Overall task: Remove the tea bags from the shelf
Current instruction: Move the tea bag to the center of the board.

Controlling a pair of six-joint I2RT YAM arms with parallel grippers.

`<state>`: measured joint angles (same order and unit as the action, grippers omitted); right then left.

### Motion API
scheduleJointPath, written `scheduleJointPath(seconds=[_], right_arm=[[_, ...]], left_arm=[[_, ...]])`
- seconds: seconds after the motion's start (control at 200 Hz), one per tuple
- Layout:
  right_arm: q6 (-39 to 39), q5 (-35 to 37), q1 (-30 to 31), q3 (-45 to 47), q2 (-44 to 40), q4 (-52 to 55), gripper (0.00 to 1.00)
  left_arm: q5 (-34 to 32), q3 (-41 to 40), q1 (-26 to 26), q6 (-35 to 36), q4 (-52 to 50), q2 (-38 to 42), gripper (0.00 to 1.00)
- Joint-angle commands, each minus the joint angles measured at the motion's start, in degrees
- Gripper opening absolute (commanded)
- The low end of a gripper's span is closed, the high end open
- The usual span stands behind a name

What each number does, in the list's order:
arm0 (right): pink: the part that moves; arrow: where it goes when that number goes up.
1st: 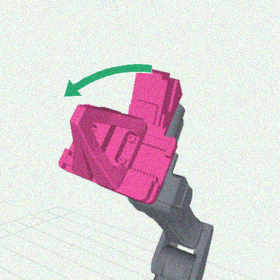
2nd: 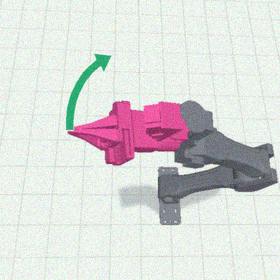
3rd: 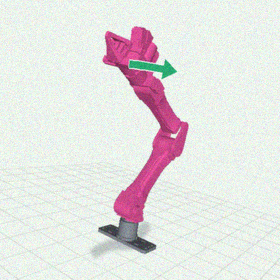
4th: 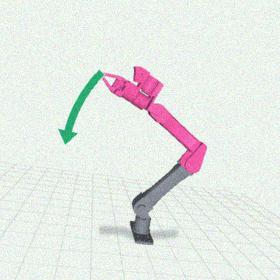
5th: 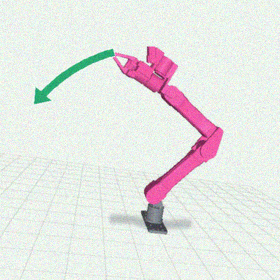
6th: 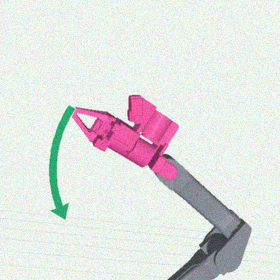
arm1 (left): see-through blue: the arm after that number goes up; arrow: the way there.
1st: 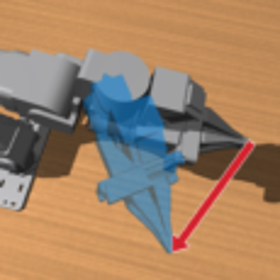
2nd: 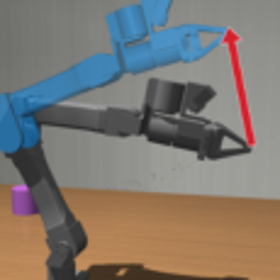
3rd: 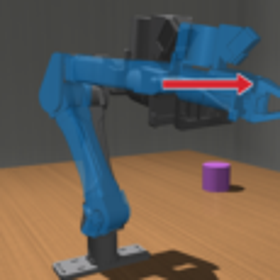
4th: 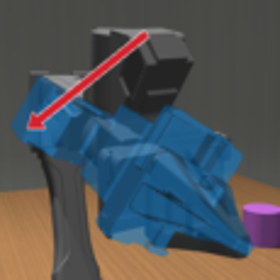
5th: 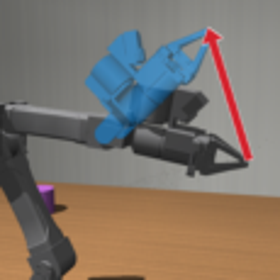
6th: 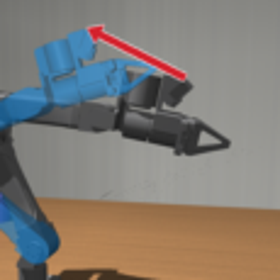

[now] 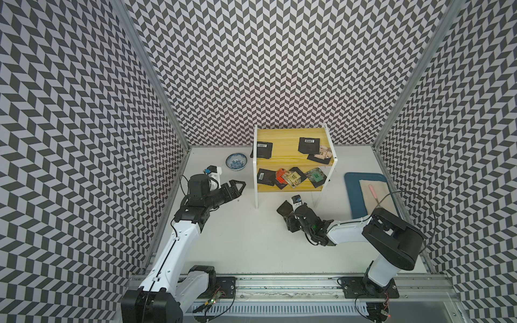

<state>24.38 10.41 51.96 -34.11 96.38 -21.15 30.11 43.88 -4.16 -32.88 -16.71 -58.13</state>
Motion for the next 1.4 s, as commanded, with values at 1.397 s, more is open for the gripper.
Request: scheduleJointPath(seconds=[1.397], right_arm=[[-7.61,-3.73,9.21,-23.03,-23.86,34.85,0.74]], left_arm=[[-0.15,3.06,-0.27,0.63,0.52,0.81,0.85]])
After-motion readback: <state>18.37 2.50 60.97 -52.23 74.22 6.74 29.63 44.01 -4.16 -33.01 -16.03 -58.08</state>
